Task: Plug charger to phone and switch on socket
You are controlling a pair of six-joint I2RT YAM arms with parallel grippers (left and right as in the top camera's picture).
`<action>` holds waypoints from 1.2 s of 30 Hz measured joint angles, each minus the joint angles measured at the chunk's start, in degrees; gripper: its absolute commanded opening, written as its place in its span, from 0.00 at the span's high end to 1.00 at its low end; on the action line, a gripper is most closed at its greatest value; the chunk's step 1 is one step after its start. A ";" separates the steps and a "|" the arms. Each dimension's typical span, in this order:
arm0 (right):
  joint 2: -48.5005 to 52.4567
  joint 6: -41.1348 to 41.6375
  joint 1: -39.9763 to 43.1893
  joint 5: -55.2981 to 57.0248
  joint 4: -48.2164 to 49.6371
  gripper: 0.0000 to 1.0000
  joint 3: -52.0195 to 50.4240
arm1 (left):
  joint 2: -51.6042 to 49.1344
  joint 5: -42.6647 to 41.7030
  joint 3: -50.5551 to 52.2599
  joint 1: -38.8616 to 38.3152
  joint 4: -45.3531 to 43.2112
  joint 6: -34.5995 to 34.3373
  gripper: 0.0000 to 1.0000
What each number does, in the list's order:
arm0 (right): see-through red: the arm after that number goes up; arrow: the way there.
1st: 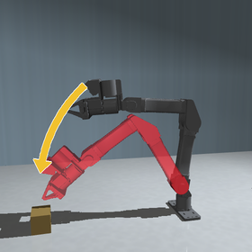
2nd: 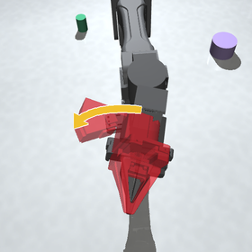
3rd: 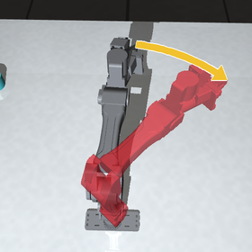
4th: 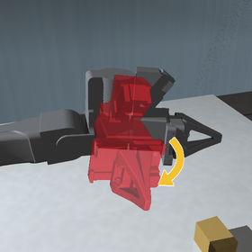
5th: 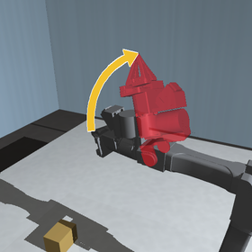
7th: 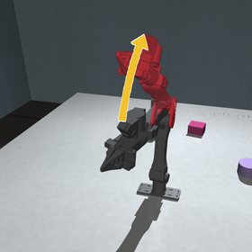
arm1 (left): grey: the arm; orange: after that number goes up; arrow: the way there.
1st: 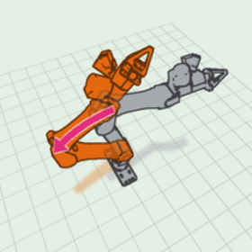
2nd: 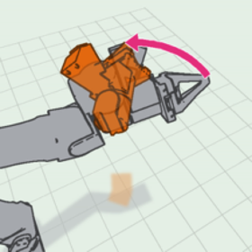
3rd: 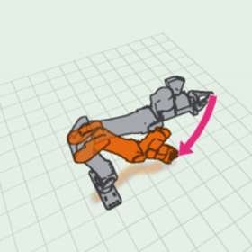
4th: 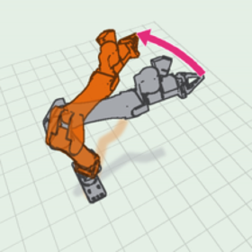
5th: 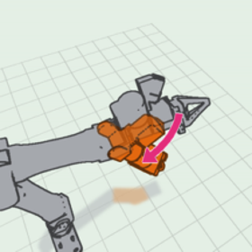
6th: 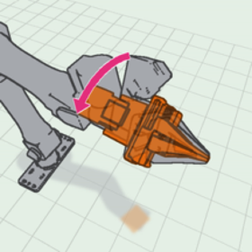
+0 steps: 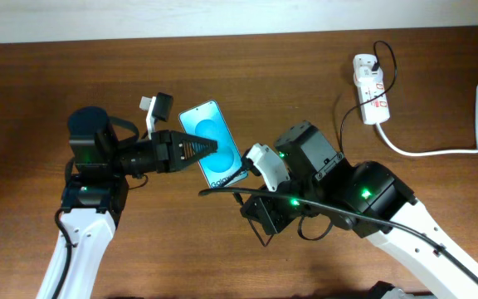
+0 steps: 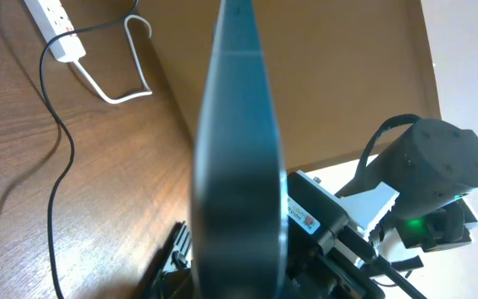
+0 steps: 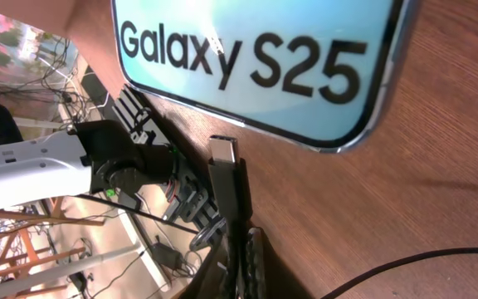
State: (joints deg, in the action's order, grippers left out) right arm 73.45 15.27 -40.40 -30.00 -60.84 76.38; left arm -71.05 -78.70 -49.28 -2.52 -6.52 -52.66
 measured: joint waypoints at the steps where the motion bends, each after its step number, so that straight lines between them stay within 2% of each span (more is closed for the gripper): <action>1: 0.00 0.46 0.00 0.00 0.07 0.96 0.00 | 0.00 0.00 0.00 0.00 0.00 0.00 1.00; 36: 0.00 1.70 -0.11 1.44 8.26 0.96 0.00 | 0.00 0.31 -0.11 0.68 -0.24 1.73 1.00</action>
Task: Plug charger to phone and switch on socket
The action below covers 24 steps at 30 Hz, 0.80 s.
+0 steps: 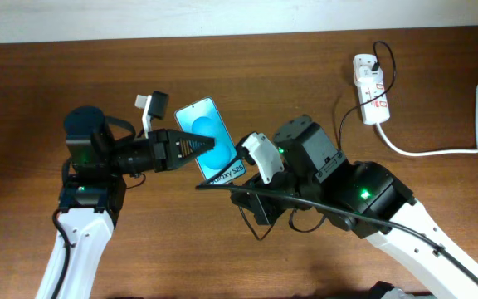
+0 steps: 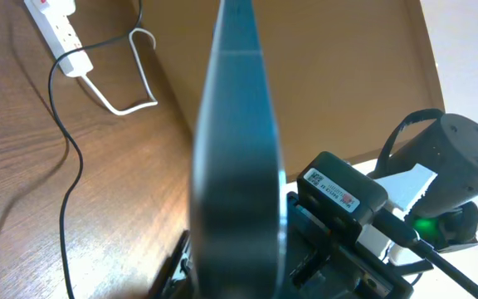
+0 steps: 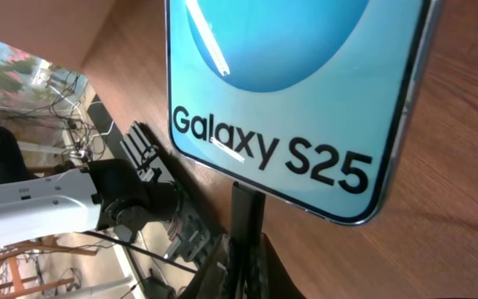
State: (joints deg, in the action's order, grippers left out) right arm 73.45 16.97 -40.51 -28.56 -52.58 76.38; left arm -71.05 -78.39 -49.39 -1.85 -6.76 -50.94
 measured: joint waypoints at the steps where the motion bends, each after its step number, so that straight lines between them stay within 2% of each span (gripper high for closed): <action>1: 0.00 -0.02 -0.04 0.20 0.13 0.96 -0.02 | 0.00 0.00 0.00 0.07 -0.02 0.02 1.00; 24: 0.13 0.83 -0.31 -1.07 9.35 0.96 -2.49 | 0.00 1.40 -1.95 0.85 1.33 2.36 1.00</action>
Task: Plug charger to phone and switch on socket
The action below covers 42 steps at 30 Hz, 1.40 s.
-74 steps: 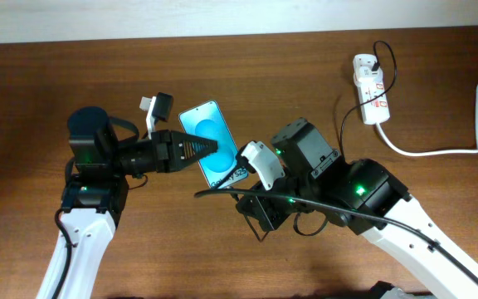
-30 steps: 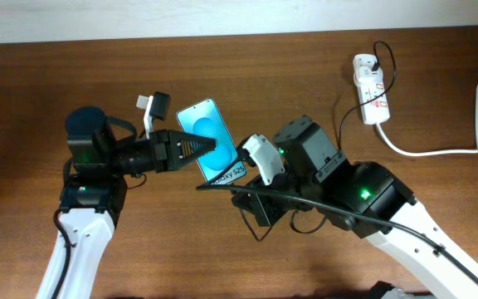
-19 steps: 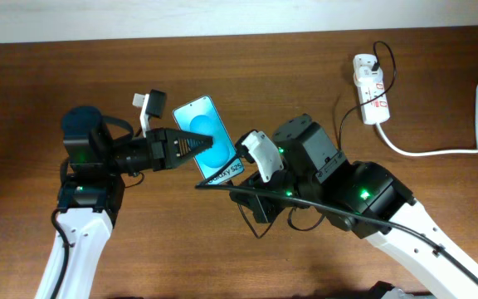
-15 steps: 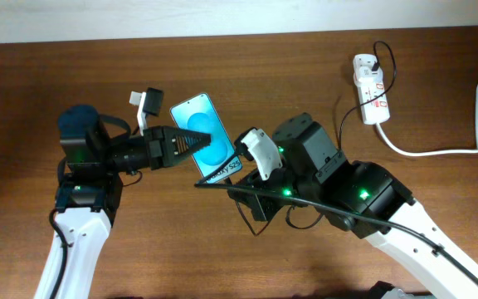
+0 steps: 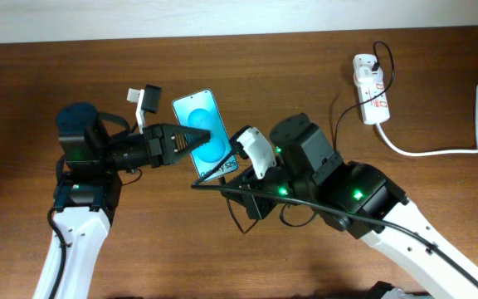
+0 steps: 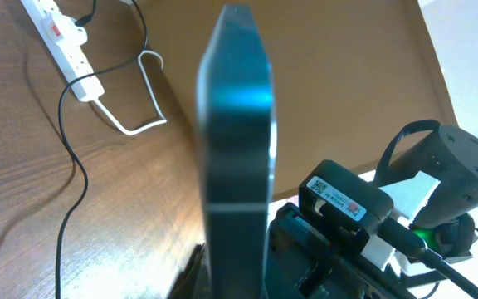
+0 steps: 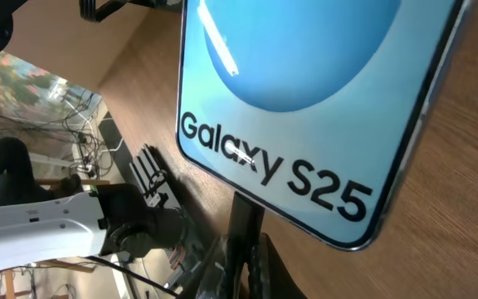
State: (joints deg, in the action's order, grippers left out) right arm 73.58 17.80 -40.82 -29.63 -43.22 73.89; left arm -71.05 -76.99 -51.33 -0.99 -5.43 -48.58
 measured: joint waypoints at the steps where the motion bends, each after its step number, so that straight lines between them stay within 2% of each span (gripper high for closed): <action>1: 0.00 0.02 -0.07 0.00 0.04 0.96 0.00 | 0.00 0.00 0.00 0.00 0.00 0.00 1.00; 15: 0.11 0.02 -0.33 0.07 2.23 0.94 -0.20 | 0.00 0.04 -0.63 -0.02 0.00 0.04 1.00; 17: 0.09 0.02 -0.35 0.46 2.49 0.84 -0.20 | 0.00 -0.07 -0.63 -0.28 0.07 0.37 1.00; 21: 0.09 0.24 -0.46 0.90 2.91 0.82 -0.11 | 0.00 0.00 -0.52 -0.55 0.26 0.87 1.00; 22: 0.09 0.26 -0.46 0.90 2.86 0.76 -0.11 | 0.00 0.02 -0.52 -0.55 0.26 0.92 1.00; 25: 0.09 0.28 -0.55 0.83 2.49 0.73 -0.07 | -0.02 0.35 -0.50 -0.68 0.39 1.25 1.00; 26: 0.09 0.26 -0.55 0.81 2.19 0.70 -0.07 | -0.02 0.42 -0.39 -0.83 0.44 1.36 1.00; 27: 0.09 0.26 -0.55 0.79 1.79 0.62 -0.07 | -0.07 0.44 -0.24 -0.94 0.46 1.51 1.00; 32: 0.07 0.46 -0.66 -0.02 -0.31 0.43 0.66 | -0.35 0.72 0.17 -1.64 0.76 2.32 1.00; 38: -0.35 0.37 -0.63 4.02 -4.42 0.34 1.77 | -0.61 0.17 0.79 -1.90 1.20 2.51 1.00; 39: -0.22 0.11 -0.31 6.16 -3.56 0.34 1.95 | -0.57 -3.32 0.98 -2.38 1.31 2.32 1.00; 40: -0.20 -0.04 0.09 7.28 -3.76 0.33 2.29 | -0.52 -5.66 1.22 -3.43 0.50 2.23 1.00; 42: -0.26 -0.02 0.17 8.44 -5.53 0.33 3.30 | -0.55 -7.91 1.81 -4.13 -6.60 2.34 1.00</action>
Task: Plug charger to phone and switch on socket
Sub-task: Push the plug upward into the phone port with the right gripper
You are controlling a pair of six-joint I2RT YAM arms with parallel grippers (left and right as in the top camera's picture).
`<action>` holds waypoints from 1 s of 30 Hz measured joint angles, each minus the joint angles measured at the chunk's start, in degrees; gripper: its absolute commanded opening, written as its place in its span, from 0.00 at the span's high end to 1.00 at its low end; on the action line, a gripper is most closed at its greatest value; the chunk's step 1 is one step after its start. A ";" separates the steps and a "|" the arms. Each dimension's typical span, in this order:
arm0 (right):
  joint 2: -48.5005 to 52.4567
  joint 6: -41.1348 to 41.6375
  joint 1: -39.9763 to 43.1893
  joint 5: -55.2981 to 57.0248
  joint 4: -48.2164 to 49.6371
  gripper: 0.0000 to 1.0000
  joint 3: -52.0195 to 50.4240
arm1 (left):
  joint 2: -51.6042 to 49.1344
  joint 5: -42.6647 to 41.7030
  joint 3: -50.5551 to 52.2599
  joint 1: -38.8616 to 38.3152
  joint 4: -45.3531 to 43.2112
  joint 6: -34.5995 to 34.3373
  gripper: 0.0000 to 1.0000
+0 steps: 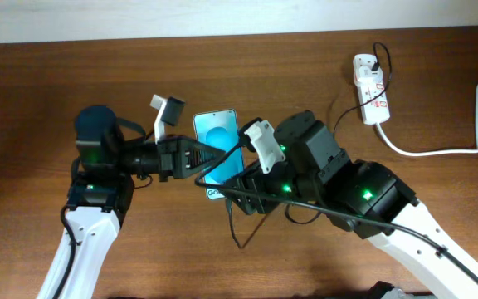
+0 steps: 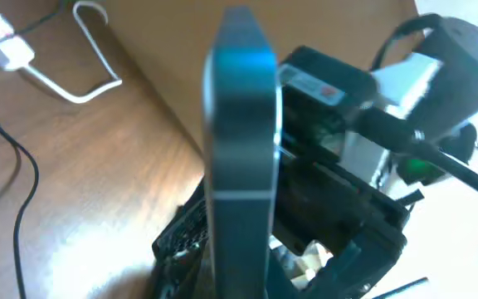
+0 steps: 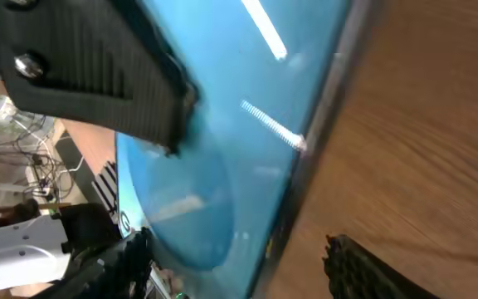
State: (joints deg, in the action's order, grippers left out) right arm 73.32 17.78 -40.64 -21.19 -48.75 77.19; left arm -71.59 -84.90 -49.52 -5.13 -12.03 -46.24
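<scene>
My left gripper (image 1: 191, 154) is shut on the blue-screened phone (image 1: 217, 137) and holds it off the table, screen up. The left wrist view has the phone (image 2: 241, 158) edge-on, with my right arm just behind it. My right gripper (image 1: 249, 178) is at the phone's lower right; its fingers (image 3: 362, 270) stand wide apart, with the phone's screen (image 3: 222, 149) between them. The left gripper's pad (image 3: 98, 66) presses on that screen. The black charger cable (image 1: 236, 229) trails below the phone. Its plug is hidden, and I cannot tell whether it sits in the phone.
The white power strip (image 1: 370, 90) lies at the far right of the wooden table (image 1: 40, 75), with a black lead plugged into it and a white cable (image 1: 438, 150) running right. It also shows in the left wrist view as a power strip at the top left.
My right gripper was shut on the plug under the phone's bottom edge; now it is open around the phone, no plug in it. The phone and left gripper have shifted right.
The left gripper held the phone throughout. The right gripper held the plug just short of the phone's bottom edge, then right under that edge at two moments as both moved left. Now the right gripper is open and the plug is out of sight.
</scene>
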 measured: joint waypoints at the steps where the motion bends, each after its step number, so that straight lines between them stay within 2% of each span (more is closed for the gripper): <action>1: 0.02 -0.04 -0.02 0.26 -0.81 0.33 0.22 | 0.00 -0.31 0.20 0.04 -1.86 -0.02 1.00; 3: -0.11 -0.07 -0.04 0.37 -2.03 0.29 0.28 | -0.04 -0.57 0.35 0.07 -7.63 0.20 1.00; 8: -0.79 -0.28 -0.04 1.77 -2.89 0.20 0.28 | -0.04 -0.79 0.35 0.04 -11.39 -0.02 1.00; 15: -6.71 -2.73 0.00 3.65 -3.52 0.11 0.28 | -0.04 -0.83 0.35 0.04 -11.39 -0.07 1.00; 19: -10.71 -3.28 0.00 7.08 -4.26 0.10 0.28 | -0.04 -0.83 0.35 0.04 -9.40 -0.24 1.00; 22: -10.82 -3.50 0.00 9.05 -6.58 0.01 0.28 | -0.04 -0.83 0.35 0.04 -9.11 -0.24 1.00; 30: -10.80 -1.05 0.00 10.69 -6.12 0.02 0.28 | -0.04 -1.75 0.35 0.04 -7.82 -0.26 1.00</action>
State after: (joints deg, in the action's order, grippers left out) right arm 62.52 16.73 -40.64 -10.50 -54.87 77.47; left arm -71.64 -86.65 -49.17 -5.08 -19.86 -46.50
